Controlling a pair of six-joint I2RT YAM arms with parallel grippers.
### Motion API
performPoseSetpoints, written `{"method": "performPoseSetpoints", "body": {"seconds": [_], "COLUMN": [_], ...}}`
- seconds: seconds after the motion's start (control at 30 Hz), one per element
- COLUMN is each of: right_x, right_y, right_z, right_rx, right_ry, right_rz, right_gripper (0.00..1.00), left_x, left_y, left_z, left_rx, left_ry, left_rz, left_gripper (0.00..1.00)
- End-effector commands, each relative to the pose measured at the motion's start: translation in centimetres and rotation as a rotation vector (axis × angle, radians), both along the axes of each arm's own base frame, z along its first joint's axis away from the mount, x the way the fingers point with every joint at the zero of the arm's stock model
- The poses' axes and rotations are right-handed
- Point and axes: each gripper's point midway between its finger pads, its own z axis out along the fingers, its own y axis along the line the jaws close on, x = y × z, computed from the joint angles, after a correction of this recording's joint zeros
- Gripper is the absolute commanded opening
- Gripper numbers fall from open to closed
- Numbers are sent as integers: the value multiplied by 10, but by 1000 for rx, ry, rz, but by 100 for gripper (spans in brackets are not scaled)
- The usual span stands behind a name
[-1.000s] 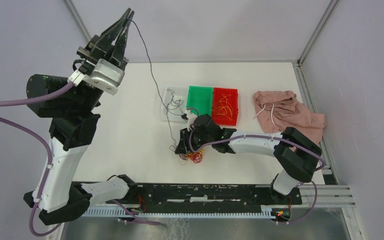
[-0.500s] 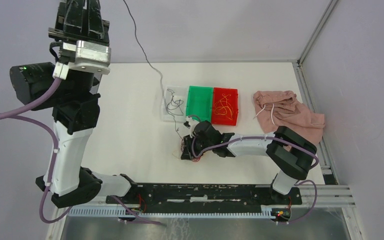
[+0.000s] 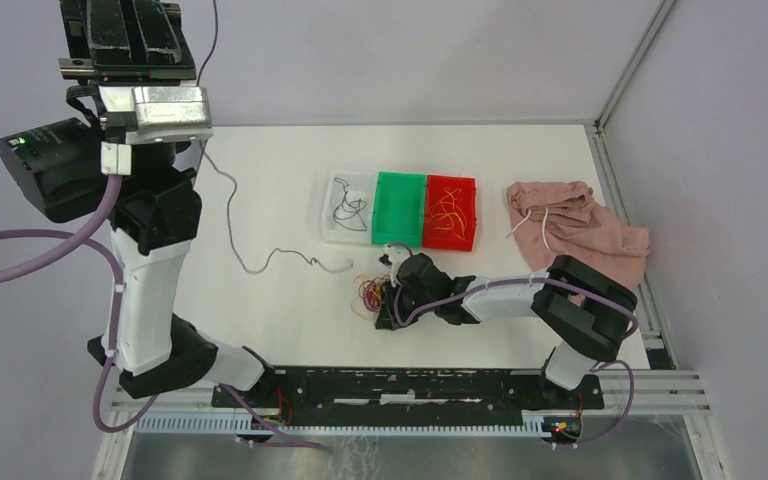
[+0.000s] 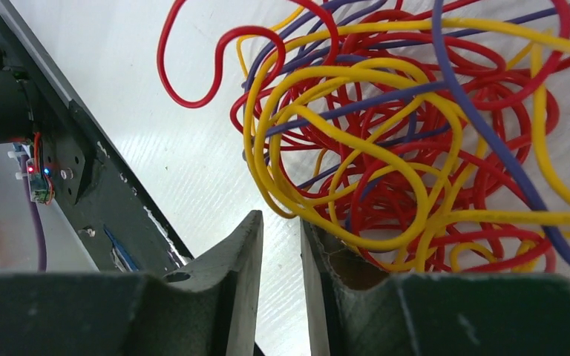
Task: Untangle the cables
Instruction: Untie the cable, then place the cable in the bin.
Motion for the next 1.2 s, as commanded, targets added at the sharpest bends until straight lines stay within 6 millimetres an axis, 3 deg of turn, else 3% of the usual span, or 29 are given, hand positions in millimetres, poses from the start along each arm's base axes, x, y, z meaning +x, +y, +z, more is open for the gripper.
{"method": "performPoseSetpoints", "body": {"seconds": [0.0, 0.13, 0.3, 0.43, 0.57, 0.73, 0.87, 1.03, 1.17], "right_x": [2, 2, 1, 2, 14, 54, 73, 100, 110], "right_y": [2, 7, 10, 8, 5, 16, 22, -4, -27], "right_z": [22, 63, 136, 170, 180, 199, 211, 211, 203], "right_rx": [48, 110, 208, 221, 205, 205, 223, 207, 191], "right_ry": [-45, -85, -164, -209, -256, -326, -327, -318, -317], "right_rz": [-2, 25, 63, 78, 29, -65, -99, -229, -296], "right_gripper": [35, 44, 63, 68, 69, 68, 67, 67, 67], "left_x": [1, 42, 83, 107, 131, 142, 158, 176, 193], "left_y": [2, -25, -52, -55, -55, -64, -68, -78, -81], "left_z": [5, -36, -97, -117, -133, -146, -157, -170, -171], "left_rx": [4, 119, 259, 258, 236, 230, 231, 226, 184], "left_ry": [-32, 115, 282, 389, 482, 541, 579, 605, 626], "left_rz": [79, 115, 138, 158, 187, 134, 165, 165, 160], "left_gripper": [3, 3, 3, 3, 3, 3, 3, 3, 3]}}
